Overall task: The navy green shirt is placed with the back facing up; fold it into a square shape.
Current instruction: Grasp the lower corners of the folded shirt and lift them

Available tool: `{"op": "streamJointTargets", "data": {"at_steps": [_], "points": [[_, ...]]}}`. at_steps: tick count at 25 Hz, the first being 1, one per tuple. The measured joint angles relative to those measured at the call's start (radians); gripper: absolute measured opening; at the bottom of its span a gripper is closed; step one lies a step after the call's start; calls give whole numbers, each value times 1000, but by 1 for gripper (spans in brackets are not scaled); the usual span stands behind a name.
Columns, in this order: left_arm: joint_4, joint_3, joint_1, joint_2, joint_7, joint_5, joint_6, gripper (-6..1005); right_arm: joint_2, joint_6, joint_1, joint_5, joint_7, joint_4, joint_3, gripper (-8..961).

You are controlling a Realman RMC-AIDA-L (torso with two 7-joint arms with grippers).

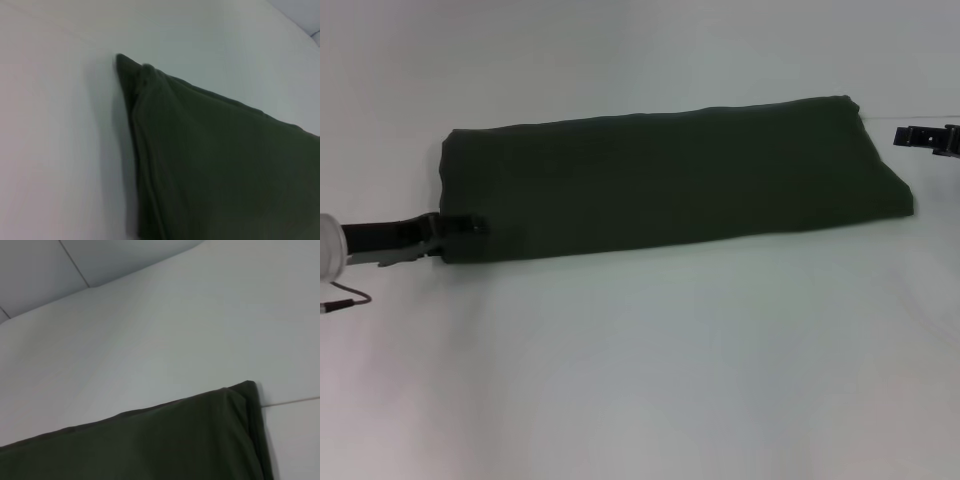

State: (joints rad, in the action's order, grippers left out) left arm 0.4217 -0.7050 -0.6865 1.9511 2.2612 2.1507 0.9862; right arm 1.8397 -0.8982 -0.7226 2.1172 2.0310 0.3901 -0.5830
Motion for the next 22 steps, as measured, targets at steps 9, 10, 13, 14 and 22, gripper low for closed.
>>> {"op": "streamJointTargets", "data": {"at_steps": [9,10,13,14,22], "points": [[-11,-4,-18,11,-20,0,-7,890,4,6,0,16,1,-2,-1,771],[-11,-4,-18,11,-20,0,-8,890,5,8,0,18,1,-2,-1,770],[-11,-14,-19,11,-21,0,-17,890,7,25,0,26,1,-2,-1,769],[-11,-24,-19,11,-20,0,-25,890,8,32,0,28,2,-2,-1,769],[-11,-47,-30,11,-14,0,-16,890,2,51,-46,185,149,4,-2,766]]}}
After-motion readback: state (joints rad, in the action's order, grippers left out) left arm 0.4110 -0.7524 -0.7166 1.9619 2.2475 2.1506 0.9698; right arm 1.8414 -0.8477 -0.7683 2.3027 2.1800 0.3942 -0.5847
